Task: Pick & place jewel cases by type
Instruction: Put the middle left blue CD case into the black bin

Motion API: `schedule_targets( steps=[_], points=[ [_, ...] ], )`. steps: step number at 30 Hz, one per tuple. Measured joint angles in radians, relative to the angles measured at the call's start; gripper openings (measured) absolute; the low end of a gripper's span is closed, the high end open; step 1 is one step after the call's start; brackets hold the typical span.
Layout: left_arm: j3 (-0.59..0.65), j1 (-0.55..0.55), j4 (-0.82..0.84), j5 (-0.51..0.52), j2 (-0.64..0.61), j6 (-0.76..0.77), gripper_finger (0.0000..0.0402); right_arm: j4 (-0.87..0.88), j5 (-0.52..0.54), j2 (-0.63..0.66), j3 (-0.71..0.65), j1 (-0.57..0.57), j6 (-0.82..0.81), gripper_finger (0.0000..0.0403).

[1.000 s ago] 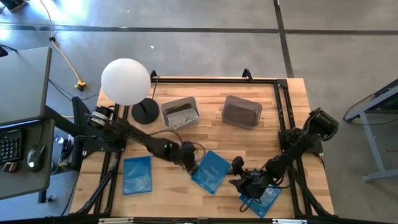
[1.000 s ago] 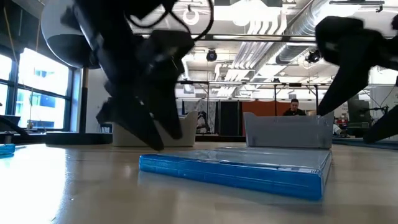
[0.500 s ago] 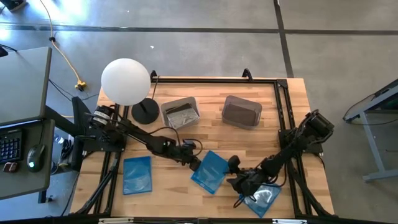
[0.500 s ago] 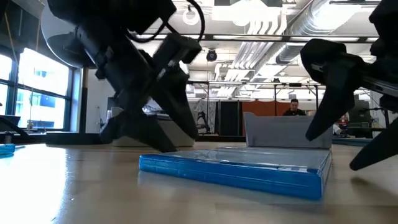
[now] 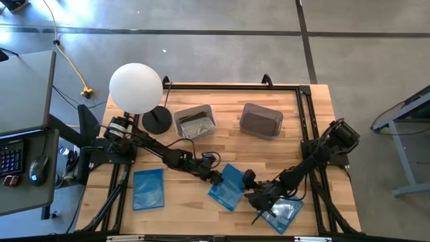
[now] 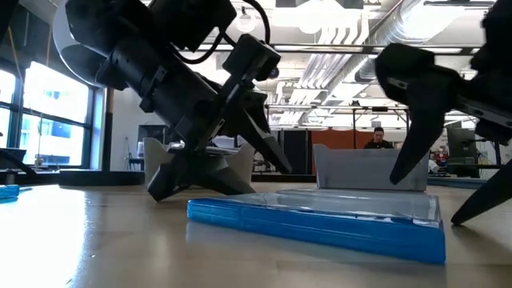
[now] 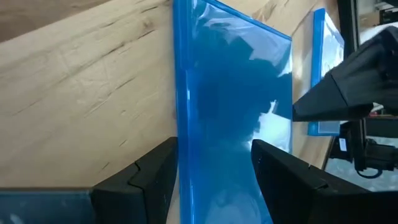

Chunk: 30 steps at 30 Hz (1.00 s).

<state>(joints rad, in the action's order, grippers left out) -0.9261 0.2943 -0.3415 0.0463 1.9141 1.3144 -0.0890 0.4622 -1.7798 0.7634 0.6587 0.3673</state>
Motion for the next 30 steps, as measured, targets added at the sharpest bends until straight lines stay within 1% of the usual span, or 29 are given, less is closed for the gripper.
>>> schedule_targets(
  steps=[3, 6, 8, 11, 13, 16, 20, 22, 24, 25, 30],
  points=[
    [-0.01, 0.0, 0.026, 0.0, 0.0, 0.0, 0.0204, 0.129, -0.06, -0.001, 0.066, -0.027, 0.006, 0.0201],
    [-0.011, 0.0, 0.027, 0.0, 0.0, 0.0, 0.0204, 0.241, -0.098, -0.002, 0.122, -0.052, 0.006, 0.0201],
    [-0.011, 0.0, 0.026, 0.003, 0.0, 0.0, 0.0204, 0.274, -0.102, -0.003, 0.138, -0.063, 0.016, 0.0201],
    [-0.01, 0.001, 0.015, 0.01, 0.0, 0.001, 0.0204, 0.275, -0.097, -0.009, 0.142, -0.07, 0.03, 0.0201],
    [-0.009, 0.001, 0.006, 0.009, 0.0, 0.008, 0.0204, 0.272, -0.064, -0.022, 0.142, -0.07, 0.031, 0.0201],
    [-0.009, 0.001, 0.004, 0.008, 0.0, 0.028, 0.0204, 0.248, 0.014, -0.047, 0.145, -0.063, 0.069, 0.0201],
    [-0.009, 0.001, -0.007, -0.015, 0.001, 0.029, 0.0204, 0.206, 0.159, -0.06, 0.142, -0.039, 0.131, 0.0201],
    [-0.009, 0.001, -0.008, -0.016, 0.005, 0.028, 0.0204, 0.178, 0.252, -0.059, 0.141, -0.019, 0.153, 0.0201],
    [-0.01, 0.002, -0.031, -0.019, 0.014, 0.017, 0.0204, 0.166, 0.298, -0.057, 0.141, -0.002, 0.173, 0.0201],
    [-0.011, 0.002, -0.043, -0.019, 0.015, 0.006, 0.0204, 0.165, 0.296, -0.056, 0.141, 0.003, 0.175, 0.0201],
    [-0.009, 0.001, -0.139, 0.007, 0.031, -0.069, 0.0204, 0.18, 0.198, -0.056, 0.142, 0.01, 0.113, 0.0201]
  ],
)
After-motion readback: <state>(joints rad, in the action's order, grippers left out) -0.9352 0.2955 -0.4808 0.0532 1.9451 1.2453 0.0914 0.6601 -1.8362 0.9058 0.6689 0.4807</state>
